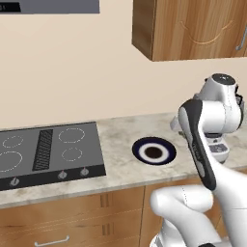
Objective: Pick the peach and orange from the fridge and place them on the plate next to the blender to make a fruit smoothie.
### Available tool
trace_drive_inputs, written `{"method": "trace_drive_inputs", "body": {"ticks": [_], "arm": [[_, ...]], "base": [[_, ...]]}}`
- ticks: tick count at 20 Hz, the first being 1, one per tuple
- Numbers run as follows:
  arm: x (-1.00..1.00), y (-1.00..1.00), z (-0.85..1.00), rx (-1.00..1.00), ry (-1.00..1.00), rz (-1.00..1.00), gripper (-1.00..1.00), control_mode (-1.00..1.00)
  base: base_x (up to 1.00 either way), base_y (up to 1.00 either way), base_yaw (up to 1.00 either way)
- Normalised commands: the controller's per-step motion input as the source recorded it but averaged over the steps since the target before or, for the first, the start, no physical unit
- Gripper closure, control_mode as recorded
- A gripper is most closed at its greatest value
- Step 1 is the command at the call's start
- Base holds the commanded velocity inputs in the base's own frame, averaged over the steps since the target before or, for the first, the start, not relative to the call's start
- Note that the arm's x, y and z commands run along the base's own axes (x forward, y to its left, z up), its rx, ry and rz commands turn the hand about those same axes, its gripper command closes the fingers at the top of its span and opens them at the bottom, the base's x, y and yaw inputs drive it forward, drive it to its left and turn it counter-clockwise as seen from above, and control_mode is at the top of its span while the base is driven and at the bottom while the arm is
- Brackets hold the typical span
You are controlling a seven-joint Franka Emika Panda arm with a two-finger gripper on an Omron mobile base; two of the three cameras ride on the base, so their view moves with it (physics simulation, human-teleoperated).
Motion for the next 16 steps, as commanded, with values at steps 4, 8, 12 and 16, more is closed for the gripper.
{"method": "trace_drive_inputs", "body": {"ticks": [4,8,12,16], "arm": [[0.83,0.01,-0.80,0.02,0.13,0.05,1.00,-1.00],[0.92,0.12,-0.65,-0.03,0.29,0.02,1.00,-1.00],[0.68,0.05,-0.52,0.01,0.15,0.00,1.00,-1.00],[0.59,0.08,-0.69,0.00,0.00,0.00,1.00,-1.00]], "base": [[0.00,0.00,0.00],[0.00,0.00,0.00],[0.00,0.00,0.00],[0.00,0.00,0.00]]}}
